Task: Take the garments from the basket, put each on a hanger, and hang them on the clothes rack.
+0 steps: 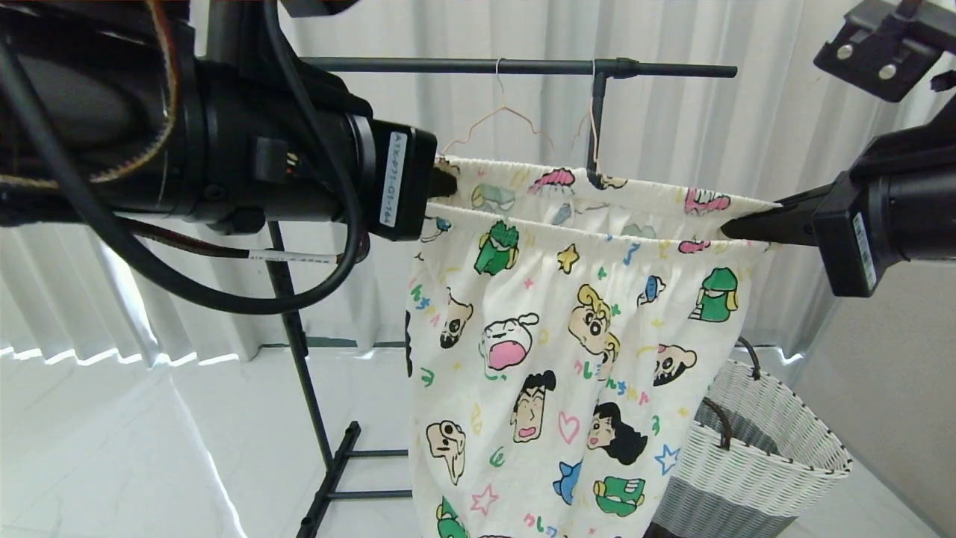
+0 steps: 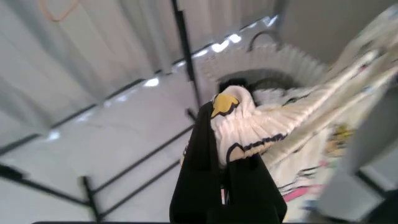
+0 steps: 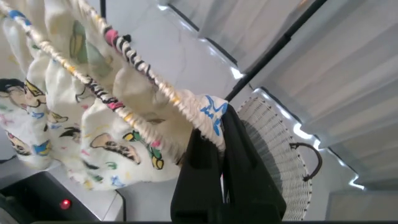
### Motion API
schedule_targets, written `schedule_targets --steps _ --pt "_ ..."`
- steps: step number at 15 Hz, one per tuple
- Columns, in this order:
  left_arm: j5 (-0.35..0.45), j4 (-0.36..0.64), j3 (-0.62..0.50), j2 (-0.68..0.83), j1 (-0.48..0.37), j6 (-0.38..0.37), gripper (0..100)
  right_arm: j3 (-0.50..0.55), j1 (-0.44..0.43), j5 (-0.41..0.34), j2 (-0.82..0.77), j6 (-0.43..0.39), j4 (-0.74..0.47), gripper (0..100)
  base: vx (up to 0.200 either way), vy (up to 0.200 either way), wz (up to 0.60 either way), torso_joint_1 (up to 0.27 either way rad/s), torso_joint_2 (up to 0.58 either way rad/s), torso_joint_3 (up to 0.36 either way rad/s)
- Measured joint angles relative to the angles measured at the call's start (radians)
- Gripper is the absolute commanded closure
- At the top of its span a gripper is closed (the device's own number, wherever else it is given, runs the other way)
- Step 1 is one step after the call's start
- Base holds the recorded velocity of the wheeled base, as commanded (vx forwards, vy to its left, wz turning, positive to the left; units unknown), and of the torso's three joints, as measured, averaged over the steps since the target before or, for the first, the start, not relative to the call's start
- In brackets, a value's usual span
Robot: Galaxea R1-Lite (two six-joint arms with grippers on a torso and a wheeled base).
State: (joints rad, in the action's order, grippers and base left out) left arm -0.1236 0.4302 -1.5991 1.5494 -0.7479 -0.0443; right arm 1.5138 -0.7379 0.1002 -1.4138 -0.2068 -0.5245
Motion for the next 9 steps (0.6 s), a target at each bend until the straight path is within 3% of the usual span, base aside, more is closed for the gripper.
schedule_targets --steps 2,5,9 --pt "-0.019 -0.071 0.085 -0.009 0.015 -0.083 100 0.003 0.006 -0.005 0.008 0.0 -0.009 100 0.0 0.0 0.0 0.0 0.0 0.0" --pt "-0.023 -0.322 0.236 -0.034 0.031 -0.142 100 0.005 0.008 -0.044 0.02 0.0 -0.012 100 0.0 0.0 0.0 0.0 0.0 0.0" --pt "-0.011 -0.368 0.3 -0.061 0.033 -0.15 100 0.0 0.009 -0.046 0.036 0.0 -0.052 100 0.0 0.0 0.0 0.0 0.0 0.0"
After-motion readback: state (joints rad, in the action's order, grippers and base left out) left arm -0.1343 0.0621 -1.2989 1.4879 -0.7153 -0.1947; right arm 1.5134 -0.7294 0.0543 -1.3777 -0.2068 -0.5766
